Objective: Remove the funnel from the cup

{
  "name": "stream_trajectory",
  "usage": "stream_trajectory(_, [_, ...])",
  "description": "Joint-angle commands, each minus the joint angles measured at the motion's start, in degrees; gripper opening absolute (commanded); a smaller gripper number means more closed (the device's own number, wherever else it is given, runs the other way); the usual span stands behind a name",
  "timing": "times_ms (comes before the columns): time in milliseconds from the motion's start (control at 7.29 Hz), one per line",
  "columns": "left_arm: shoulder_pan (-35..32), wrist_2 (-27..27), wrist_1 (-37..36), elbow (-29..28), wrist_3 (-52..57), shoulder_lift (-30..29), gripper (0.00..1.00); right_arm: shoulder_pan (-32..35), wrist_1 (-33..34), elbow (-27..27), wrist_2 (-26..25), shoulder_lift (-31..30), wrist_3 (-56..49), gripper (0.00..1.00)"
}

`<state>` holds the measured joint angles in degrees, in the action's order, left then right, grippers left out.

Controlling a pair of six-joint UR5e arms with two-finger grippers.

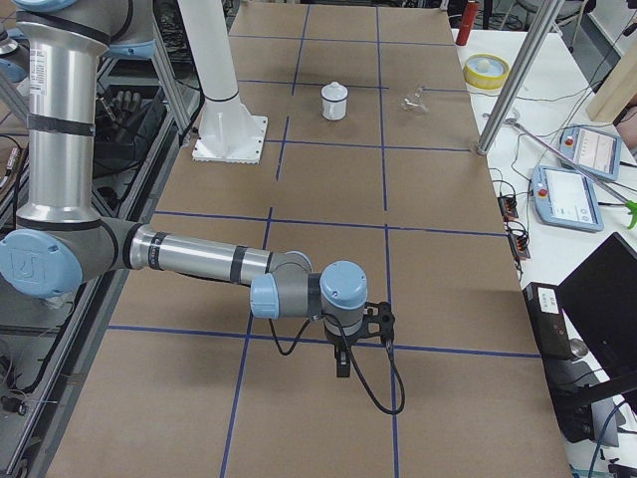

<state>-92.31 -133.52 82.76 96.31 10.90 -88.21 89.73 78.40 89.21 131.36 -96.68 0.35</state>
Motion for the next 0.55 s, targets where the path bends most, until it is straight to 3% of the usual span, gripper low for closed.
stream_trajectory(0, [-0.1, -0.2, -5.7, 0.2, 0.0, -1.6, 1.00, 0.0, 0.0, 0.0, 0.0, 0.0, 0.0, 1.00])
stream_trajectory(411, [-0.2, -0.3, -5.2, 0.8, 0.1, -2.2, 1.00, 0.0, 0.0, 0.0, 0.0, 0.0, 0.0, 1.00])
